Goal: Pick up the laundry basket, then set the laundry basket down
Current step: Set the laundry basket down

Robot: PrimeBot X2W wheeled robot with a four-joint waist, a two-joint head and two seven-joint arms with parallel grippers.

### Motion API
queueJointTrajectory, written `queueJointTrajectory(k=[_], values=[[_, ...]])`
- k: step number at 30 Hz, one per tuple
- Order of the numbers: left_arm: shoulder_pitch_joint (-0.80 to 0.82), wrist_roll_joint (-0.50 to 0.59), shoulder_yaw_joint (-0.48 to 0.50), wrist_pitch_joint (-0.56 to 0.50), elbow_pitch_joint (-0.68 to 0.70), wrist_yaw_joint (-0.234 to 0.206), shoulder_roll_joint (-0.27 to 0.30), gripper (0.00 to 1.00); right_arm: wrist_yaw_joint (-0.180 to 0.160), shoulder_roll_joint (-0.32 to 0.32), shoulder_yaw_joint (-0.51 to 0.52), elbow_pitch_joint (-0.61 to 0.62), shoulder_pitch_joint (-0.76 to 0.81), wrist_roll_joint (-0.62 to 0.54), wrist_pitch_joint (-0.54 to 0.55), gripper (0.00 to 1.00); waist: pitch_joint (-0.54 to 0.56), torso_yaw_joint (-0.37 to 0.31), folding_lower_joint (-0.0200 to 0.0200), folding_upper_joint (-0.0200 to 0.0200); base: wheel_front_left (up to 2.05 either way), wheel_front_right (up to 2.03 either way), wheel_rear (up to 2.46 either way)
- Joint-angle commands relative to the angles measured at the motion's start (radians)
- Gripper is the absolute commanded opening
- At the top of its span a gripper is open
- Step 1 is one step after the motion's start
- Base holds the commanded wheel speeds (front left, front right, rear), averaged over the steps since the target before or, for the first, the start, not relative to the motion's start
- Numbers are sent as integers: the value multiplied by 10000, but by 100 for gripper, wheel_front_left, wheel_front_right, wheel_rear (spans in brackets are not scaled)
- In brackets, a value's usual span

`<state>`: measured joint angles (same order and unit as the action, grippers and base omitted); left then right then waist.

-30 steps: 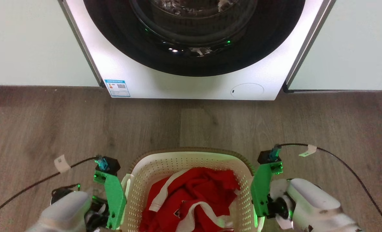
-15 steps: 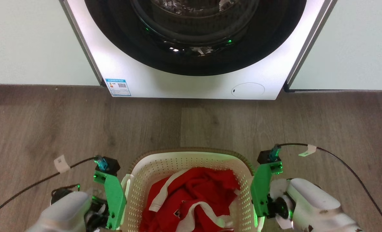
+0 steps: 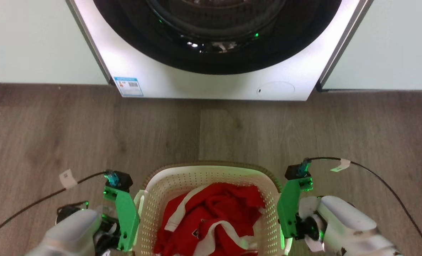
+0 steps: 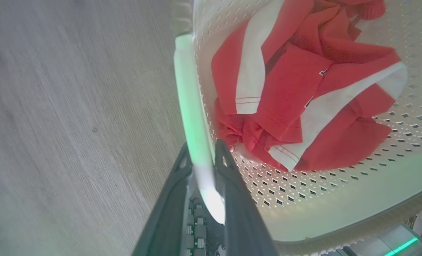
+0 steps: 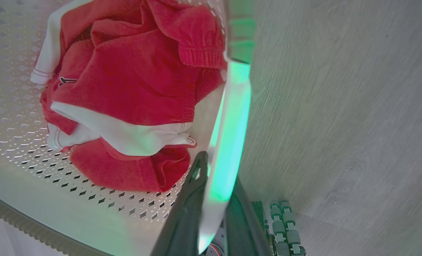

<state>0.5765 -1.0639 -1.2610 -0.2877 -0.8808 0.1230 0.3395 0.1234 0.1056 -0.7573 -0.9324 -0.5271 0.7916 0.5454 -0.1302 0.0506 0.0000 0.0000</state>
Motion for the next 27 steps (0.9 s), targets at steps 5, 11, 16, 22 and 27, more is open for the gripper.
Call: queueJointTrajectory(k=[5, 11, 16, 22, 27], values=[[937, 275, 107, 534, 143, 52, 228, 0, 73, 98, 85, 492, -710, -276, -319, 0, -952, 20, 0, 0, 0, 0, 0], [1464, 445, 158, 953, -98, 55, -92, 0, 73, 189, 78, 494, -1190, -984, -1006, 0, -2210, 77, 0, 0, 0, 0, 0], [1782, 586, 204, 1599, -544, 59, -497, 0, 73, 37, 259, 249, -1449, -1364, -1678, 0, -3038, 110, 0, 0, 0, 0, 0], [2172, 776, 197, 2431, -1252, 67, -944, 0, 73, -187, 536, -243, -1888, -1685, -2252, 0, -3914, 97, 0, 0, 0, 0, 0], [2561, 918, 191, 3033, -1902, 71, -1307, 0, 73, -340, 657, -771, -2226, -2043, -2727, 0, -4599, 93, 0, 0, 0, 0, 0]])
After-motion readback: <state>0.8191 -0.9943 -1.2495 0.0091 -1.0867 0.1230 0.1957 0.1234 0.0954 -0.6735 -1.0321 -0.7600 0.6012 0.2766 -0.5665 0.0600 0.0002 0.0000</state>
